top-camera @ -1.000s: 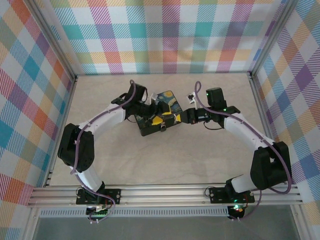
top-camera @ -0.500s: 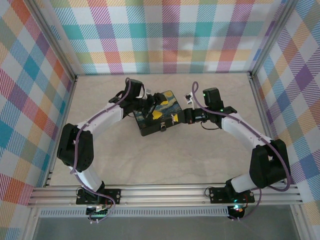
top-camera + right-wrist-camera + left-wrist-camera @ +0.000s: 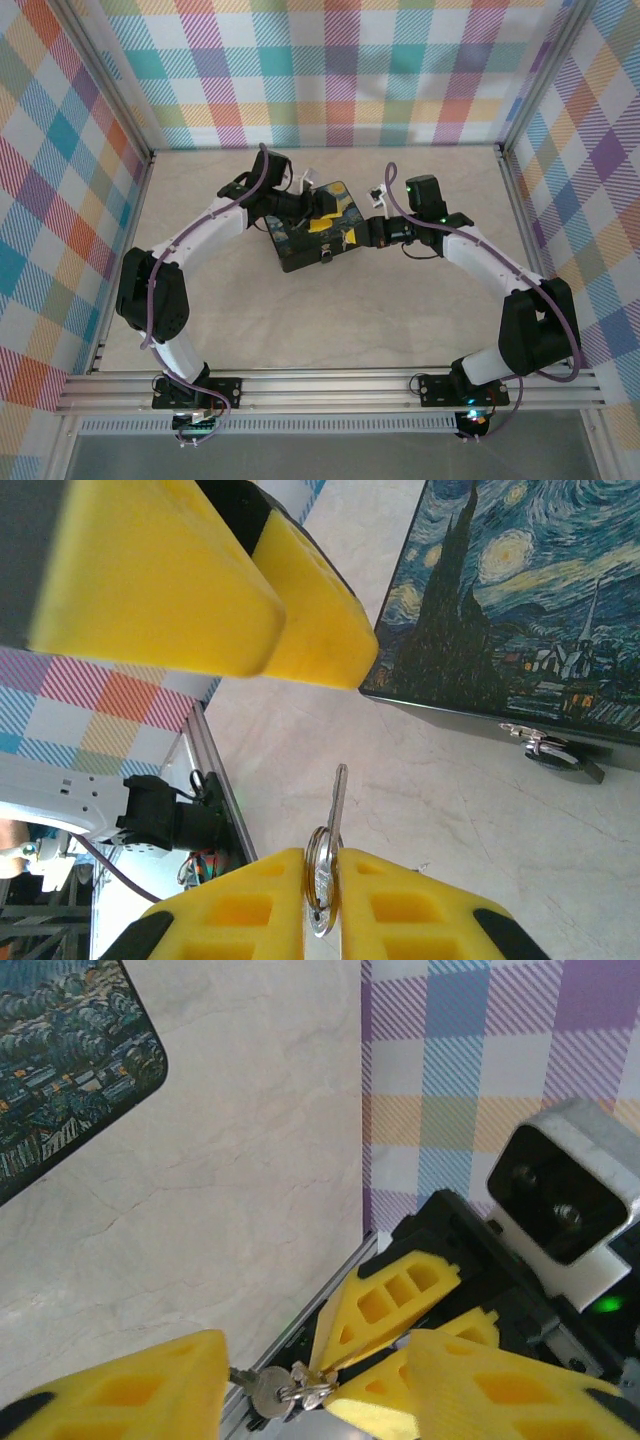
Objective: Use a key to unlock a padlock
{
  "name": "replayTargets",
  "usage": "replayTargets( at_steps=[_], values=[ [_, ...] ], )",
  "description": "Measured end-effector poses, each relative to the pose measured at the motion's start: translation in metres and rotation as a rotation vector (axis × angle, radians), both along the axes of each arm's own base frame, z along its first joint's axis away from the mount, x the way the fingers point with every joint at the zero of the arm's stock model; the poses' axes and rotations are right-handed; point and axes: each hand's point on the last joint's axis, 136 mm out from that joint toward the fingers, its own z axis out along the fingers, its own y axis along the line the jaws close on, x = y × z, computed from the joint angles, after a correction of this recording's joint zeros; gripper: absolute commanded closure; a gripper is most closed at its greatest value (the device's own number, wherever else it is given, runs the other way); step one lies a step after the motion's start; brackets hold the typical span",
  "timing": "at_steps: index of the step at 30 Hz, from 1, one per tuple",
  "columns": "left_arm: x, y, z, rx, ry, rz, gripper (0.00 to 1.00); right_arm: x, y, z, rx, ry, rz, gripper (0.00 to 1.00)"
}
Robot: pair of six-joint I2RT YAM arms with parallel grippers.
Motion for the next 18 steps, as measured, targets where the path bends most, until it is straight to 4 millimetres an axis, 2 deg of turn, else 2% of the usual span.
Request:
replayTargets(
  at_steps=[6, 10, 14, 18],
  values=[
    [-0.016, -0.01, -0.001, -0.002, -0.035, -0.082, 0.6, 0.004, 0.003, 0.0, 0.018, -0.002, 0.004, 0.84],
    [-0.025, -0.009, -0.007, 0.027, -0.038, -0.119, 0.61, 0.004, 0.004, 0.001, 0.024, 0.004, 0.005, 0.84],
    [-0.029, -0.006, -0.011, 0.044, -0.036, -0.134, 0.72, 0.003, 0.004, 0.001, 0.027, 0.007, 0.008, 0.84],
    [-0.029, -0.007, -0.01, 0.042, -0.045, -0.14, 0.73, 0.003, 0.004, 0.002, 0.03, 0.009, 0.011, 0.84]
  ],
)
